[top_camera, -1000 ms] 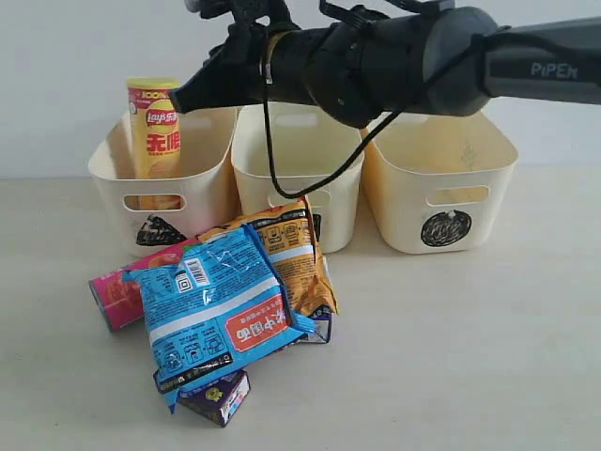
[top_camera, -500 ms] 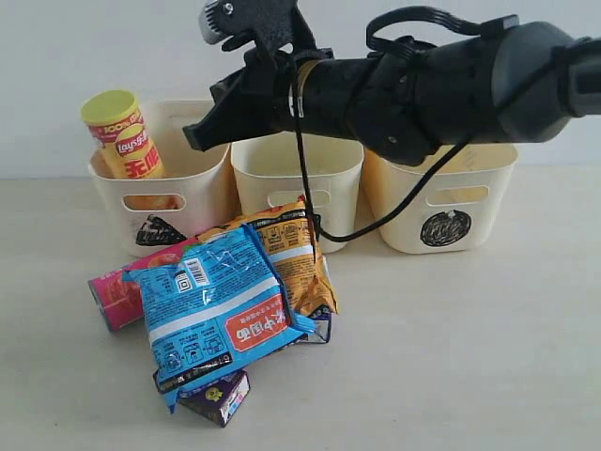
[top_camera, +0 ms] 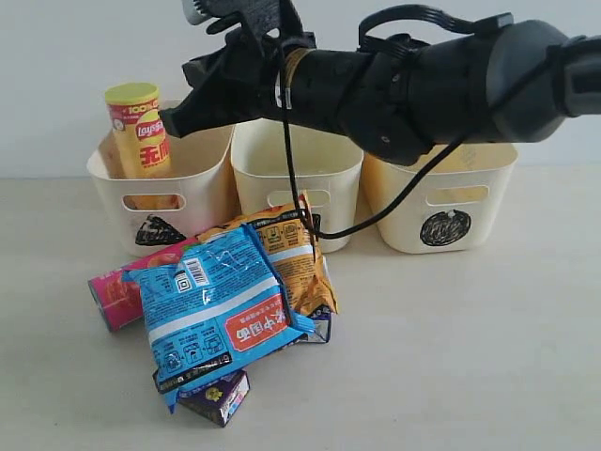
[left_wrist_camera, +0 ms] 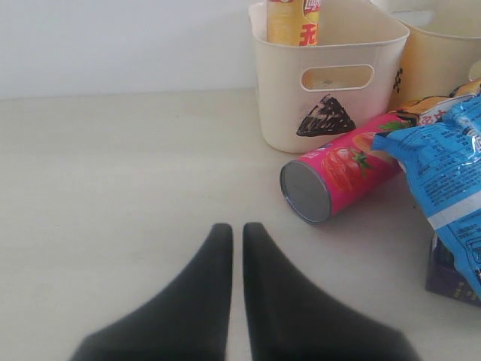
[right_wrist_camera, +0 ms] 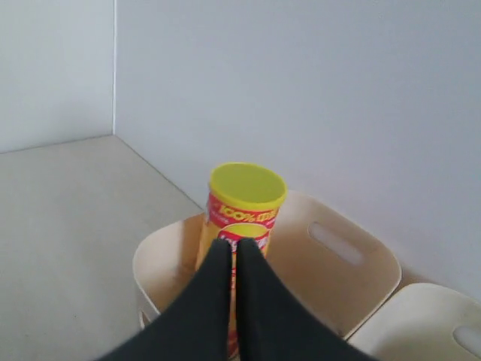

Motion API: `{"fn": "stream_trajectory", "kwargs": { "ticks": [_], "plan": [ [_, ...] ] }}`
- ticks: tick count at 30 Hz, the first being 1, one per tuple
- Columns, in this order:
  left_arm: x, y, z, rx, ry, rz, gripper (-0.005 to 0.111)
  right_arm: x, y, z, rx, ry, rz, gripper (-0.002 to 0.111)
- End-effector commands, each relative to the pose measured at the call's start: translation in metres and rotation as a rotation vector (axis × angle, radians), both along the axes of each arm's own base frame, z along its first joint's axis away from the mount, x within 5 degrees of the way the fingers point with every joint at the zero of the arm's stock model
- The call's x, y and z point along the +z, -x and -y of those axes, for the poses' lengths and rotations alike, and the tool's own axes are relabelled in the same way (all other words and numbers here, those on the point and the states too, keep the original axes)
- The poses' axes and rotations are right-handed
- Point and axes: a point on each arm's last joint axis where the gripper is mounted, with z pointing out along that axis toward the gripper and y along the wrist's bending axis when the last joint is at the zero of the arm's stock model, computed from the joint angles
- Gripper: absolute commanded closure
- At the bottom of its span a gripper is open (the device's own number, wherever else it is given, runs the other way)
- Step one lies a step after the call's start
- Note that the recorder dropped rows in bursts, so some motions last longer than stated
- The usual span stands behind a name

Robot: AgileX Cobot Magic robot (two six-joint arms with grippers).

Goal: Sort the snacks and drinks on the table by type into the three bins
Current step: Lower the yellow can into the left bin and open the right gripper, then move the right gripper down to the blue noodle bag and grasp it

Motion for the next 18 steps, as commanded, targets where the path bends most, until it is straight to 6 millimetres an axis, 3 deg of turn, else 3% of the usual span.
{"fn": "stream_trajectory", "kwargs": {
  "ticks": [1, 4, 18],
  "plan": [
    [0.002, 0.0, 0.0, 0.004, 0.01, 0.019, 0.102, 0.007, 0.003, 0.003, -0.024, -0.005, -0.036, 0.108],
    [0.002, 0.0, 0.0, 0.004, 0.01, 0.019, 0.102, 0.002, 0.013, 0.012, -0.027, 0.022, -0.059, 0.108],
    [0.002, 0.0, 0.0, 0.004, 0.01, 0.019, 0.102, -0.006, 0.095, 0.08, -0.034, -0.077, -0.171, 0.108]
  ]
}}
